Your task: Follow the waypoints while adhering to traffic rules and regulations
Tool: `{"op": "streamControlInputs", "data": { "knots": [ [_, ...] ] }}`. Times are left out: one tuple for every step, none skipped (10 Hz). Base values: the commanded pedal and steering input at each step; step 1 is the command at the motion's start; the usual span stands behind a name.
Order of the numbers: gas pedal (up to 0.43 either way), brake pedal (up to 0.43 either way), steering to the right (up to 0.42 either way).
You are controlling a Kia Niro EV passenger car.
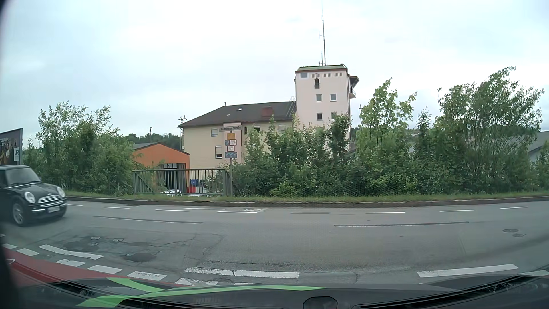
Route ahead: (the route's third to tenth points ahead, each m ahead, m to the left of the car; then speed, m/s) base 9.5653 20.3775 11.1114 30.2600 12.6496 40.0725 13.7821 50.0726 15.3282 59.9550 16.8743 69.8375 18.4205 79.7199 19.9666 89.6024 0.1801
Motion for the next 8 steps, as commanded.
{"op": "streamControlInputs", "data": {
  "knots": [
    [0.0, 0.165, -0.19],
    [0.0, 0.165, -0.19],
    [0.0, 0.165, -0.19],
    [0.0, 0.165, -0.19],
    [0.0, 0.165, -0.19],
    [0.0, 0.152, -0.191],
    [0.0, 0.128, -0.191],
    [0.0, 0.061, -0.191]
  ]
}}
